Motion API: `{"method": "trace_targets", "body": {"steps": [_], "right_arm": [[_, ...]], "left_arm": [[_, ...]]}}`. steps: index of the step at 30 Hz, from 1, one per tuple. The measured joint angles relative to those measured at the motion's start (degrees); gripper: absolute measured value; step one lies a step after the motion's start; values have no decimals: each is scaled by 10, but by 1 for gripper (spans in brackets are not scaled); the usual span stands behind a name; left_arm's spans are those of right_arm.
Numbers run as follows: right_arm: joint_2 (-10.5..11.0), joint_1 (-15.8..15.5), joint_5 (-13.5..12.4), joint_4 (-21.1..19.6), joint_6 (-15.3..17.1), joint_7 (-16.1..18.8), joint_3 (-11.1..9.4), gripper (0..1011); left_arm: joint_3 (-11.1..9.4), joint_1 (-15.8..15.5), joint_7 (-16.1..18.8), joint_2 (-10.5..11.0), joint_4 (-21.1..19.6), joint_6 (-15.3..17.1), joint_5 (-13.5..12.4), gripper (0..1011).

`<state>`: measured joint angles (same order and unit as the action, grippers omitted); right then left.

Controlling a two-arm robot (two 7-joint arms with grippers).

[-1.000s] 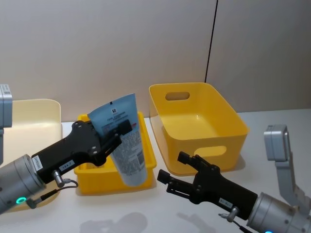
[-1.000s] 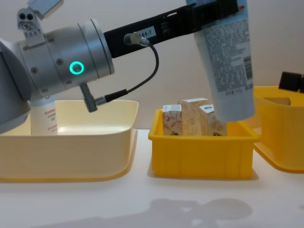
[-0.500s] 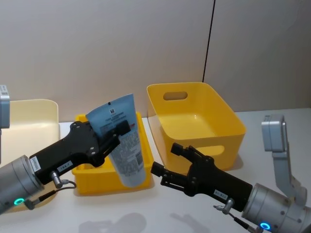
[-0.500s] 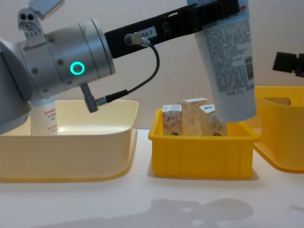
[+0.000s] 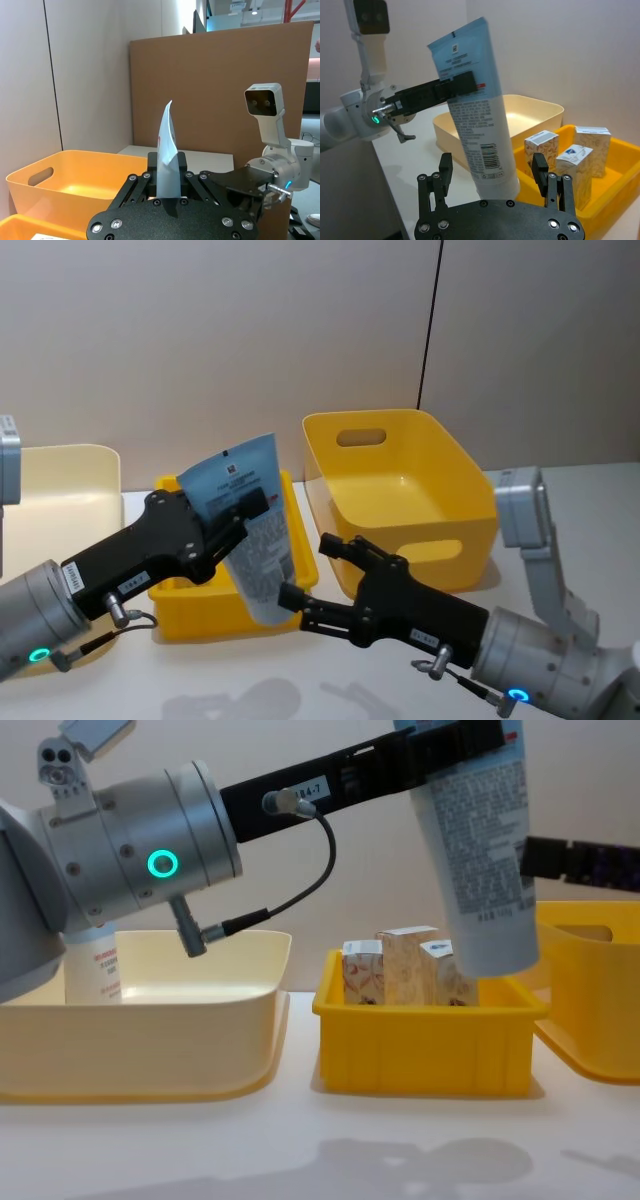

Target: Bimanual collaborative sorting of washing and personal care products

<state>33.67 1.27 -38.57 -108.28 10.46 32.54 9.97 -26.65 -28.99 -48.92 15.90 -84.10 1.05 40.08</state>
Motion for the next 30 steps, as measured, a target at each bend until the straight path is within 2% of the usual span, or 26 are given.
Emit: {"method": "trace_targets", "body": {"steps": [6, 10, 18, 23, 26, 27, 30], "right_arm": [[2, 21, 20, 10, -6, 5, 21, 1001], [1, 42, 42, 23, -17, 7, 43, 1001], [-4, 64, 71, 38, -33, 0, 66, 993], [-7, 72, 81, 44, -39, -3, 75, 884], [-7, 76, 85, 47, -41, -5, 79, 799], [-8, 77, 87, 47, -42, -5, 80, 743], [-9, 80, 91, 49, -44, -6, 83, 689]], "left_arm": [[0, 0, 0, 0, 0, 0, 0, 203], [0, 0, 0, 0, 0, 0, 0, 203], [0, 0, 0, 0, 0, 0, 0, 203], [0, 0, 0, 0, 0, 0, 0, 203], [0, 0, 0, 0, 0, 0, 0, 203], [0, 0, 0, 0, 0, 0, 0, 203], [0, 0, 0, 0, 0, 0, 0, 203]]}}
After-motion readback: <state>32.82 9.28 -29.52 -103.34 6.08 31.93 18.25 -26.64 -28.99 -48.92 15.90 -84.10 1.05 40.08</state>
